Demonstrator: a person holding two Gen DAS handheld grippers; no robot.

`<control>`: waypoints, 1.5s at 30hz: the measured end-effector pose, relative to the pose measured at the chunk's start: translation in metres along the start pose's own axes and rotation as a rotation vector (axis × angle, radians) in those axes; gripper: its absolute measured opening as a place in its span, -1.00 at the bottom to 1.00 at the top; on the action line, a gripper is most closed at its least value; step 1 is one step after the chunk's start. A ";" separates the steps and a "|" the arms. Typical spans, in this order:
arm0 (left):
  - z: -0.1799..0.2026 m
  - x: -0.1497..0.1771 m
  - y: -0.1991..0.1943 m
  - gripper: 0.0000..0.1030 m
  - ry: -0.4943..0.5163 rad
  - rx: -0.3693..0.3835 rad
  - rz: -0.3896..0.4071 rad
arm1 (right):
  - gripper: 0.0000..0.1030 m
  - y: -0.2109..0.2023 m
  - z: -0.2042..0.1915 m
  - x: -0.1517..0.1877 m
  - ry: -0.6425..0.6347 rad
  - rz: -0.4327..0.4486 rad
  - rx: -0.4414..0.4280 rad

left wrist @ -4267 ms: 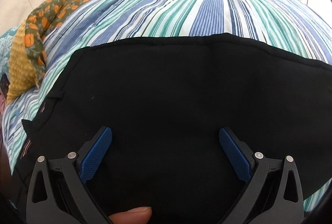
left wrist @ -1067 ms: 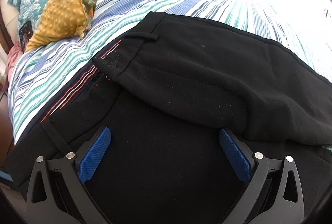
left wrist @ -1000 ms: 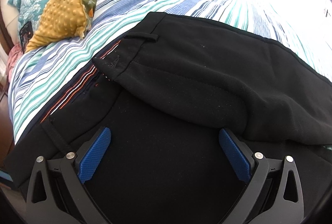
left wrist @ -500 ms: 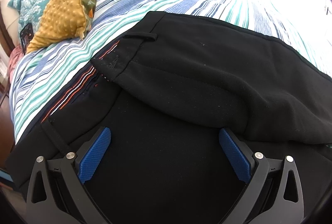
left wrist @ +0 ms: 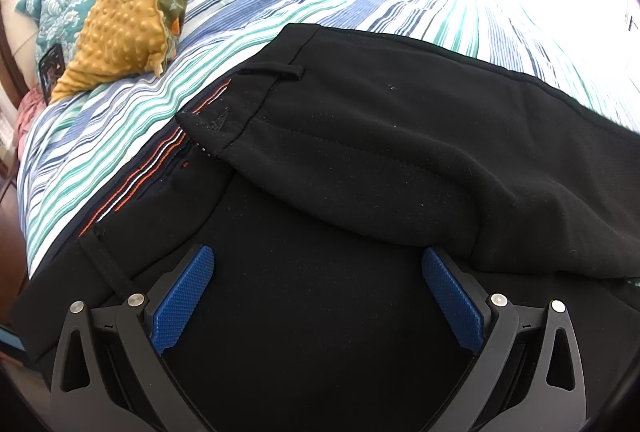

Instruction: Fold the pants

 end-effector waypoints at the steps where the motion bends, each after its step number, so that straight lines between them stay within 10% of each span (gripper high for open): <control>1: 0.000 0.000 0.000 0.99 -0.001 0.000 0.001 | -0.82 -0.009 0.005 0.016 0.022 -0.014 0.005; 11: 0.001 -0.001 0.000 0.99 -0.001 0.000 0.001 | -0.82 -0.009 0.021 0.135 0.185 -0.236 0.081; 16: 0.001 -0.001 0.000 0.99 -0.002 0.001 0.002 | 0.15 -0.023 0.025 0.133 0.162 -0.216 0.170; 21: 0.000 -0.001 -0.001 0.99 -0.004 0.006 0.004 | 0.15 -0.059 0.027 0.124 0.212 -0.124 0.223; 26: 0.000 -0.001 -0.001 0.99 -0.004 0.006 0.005 | 0.18 -0.090 0.029 0.130 0.432 -0.098 0.123; 34: 0.000 -0.001 -0.001 0.99 -0.004 0.005 0.005 | 0.21 -0.040 -0.031 0.152 0.771 -0.298 -0.300; 39: 0.000 -0.001 -0.001 0.99 -0.005 0.007 0.007 | 0.21 0.003 -0.014 0.171 0.884 -0.278 -0.127; 42: 0.000 -0.001 -0.001 0.99 -0.005 0.006 0.006 | 0.13 0.014 0.003 0.171 0.967 -0.214 -0.062; 45: 0.000 -0.001 -0.001 0.99 -0.003 0.001 -0.008 | -0.90 0.026 0.000 0.165 0.887 -0.237 -0.056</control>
Point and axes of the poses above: each gripper's, at about its wrist camera, not at the fingertips, and y roughly the way its jaws point, z to its right, x to its underside, the point moved 6 cm from there along y, roughly the way its jaws point, and after that the axes turned 13 degrees about x, right-handed, at the moved point
